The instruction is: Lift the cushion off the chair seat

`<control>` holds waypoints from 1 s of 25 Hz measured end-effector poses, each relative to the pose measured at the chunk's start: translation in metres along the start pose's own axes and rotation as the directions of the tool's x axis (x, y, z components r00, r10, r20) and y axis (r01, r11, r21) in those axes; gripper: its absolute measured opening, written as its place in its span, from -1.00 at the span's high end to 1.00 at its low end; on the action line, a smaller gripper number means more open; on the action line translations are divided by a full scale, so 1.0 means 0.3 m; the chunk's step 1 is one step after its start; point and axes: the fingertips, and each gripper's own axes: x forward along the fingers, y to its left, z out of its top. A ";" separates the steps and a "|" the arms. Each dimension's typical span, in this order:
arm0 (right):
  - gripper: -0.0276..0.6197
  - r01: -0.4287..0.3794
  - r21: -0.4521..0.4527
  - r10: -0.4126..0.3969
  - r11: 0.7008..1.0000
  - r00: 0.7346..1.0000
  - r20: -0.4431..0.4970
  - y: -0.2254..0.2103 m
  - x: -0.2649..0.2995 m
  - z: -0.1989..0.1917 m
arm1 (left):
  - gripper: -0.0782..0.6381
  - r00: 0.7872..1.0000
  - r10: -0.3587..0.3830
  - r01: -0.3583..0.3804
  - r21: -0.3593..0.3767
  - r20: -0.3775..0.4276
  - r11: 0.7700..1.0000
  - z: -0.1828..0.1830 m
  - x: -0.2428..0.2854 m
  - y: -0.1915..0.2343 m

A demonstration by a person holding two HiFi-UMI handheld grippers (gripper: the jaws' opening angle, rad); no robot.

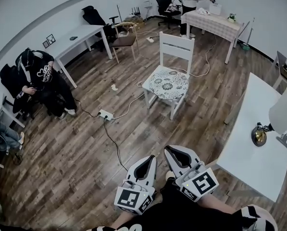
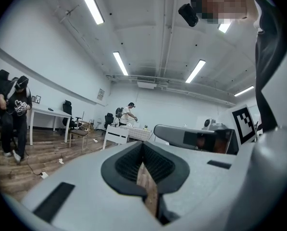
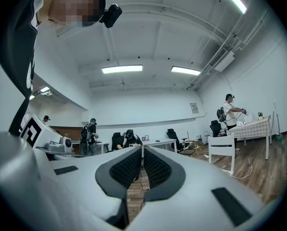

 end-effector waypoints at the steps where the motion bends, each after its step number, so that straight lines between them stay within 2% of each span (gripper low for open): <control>1: 0.83 -0.003 0.002 0.003 1.000 1.000 0.003 -0.037 0.031 0.007 | 0.78 1.000 -0.001 0.001 0.003 -0.006 1.000 0.006 0.041 0.016; 9: 0.83 -0.032 -0.013 0.033 0.999 0.999 0.031 -0.298 0.233 0.075 | 0.78 1.000 0.011 -0.011 0.020 0.006 1.000 0.089 0.336 0.125; 17: 0.83 -0.016 -0.013 0.017 1.000 0.999 0.036 -0.524 0.297 0.079 | 0.78 1.000 -0.012 0.012 0.020 0.002 1.000 0.091 0.569 0.138; 25: 0.83 -0.007 0.010 0.007 1.000 1.000 0.021 -0.612 0.323 0.056 | 0.78 1.000 -0.010 0.010 0.018 -0.015 1.000 0.085 0.650 0.153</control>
